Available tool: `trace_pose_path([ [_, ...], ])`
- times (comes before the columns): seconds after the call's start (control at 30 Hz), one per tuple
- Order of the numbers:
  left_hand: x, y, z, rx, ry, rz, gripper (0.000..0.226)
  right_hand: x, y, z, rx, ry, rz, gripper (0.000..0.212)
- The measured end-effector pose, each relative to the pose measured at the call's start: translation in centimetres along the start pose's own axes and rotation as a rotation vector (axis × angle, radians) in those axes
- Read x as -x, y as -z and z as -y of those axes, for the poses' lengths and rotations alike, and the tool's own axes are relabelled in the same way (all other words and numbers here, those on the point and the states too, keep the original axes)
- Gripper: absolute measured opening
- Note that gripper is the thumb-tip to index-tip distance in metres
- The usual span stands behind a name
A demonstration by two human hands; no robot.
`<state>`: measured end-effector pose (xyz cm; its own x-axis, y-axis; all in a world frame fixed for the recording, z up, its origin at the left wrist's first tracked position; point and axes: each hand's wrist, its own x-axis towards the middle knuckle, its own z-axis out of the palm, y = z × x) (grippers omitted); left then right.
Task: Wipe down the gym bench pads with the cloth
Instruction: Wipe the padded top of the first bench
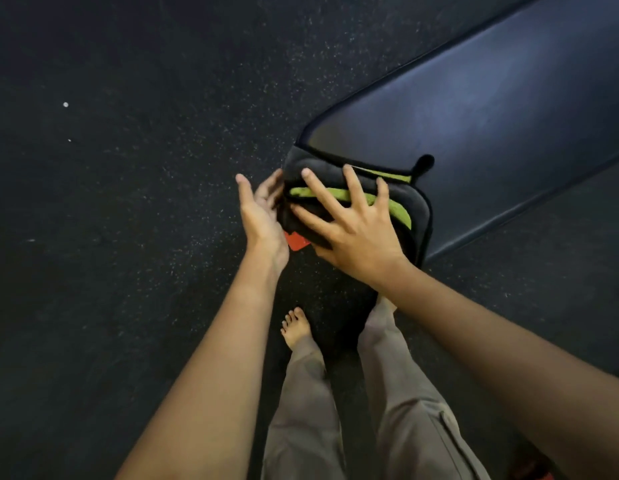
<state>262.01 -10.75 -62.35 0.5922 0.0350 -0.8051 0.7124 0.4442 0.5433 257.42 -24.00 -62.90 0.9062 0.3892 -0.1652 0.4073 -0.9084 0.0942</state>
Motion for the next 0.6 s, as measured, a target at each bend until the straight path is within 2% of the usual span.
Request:
trace_pose_path([
  [0.17, 0.8, 0.6, 0.9, -0.137, 0.011, 0.040, 0.068, 6.9, -1.5, -2.8, 0.039, 0.299, -0.015, 0.063],
  [0.33, 1.4, 3.2, 1.7, -0.096, 0.035, -0.074, 0.063, 3.2, -0.9, -3.2, 0.083, 0.458, 0.029, 0.052],
  [0.5, 0.7, 2.7, 1.1, -0.118, -0.023, -0.198, 0.058, -7.3, 1.5, -2.8, 0.076, 0.389, 0.144, 0.064],
  [0.6, -0.5, 1.3, 0.2, -0.187, -0.109, -0.319, 0.051, -12.8, 2.8, -3.9, -0.032, 0.197, 0.225, 0.062],
])
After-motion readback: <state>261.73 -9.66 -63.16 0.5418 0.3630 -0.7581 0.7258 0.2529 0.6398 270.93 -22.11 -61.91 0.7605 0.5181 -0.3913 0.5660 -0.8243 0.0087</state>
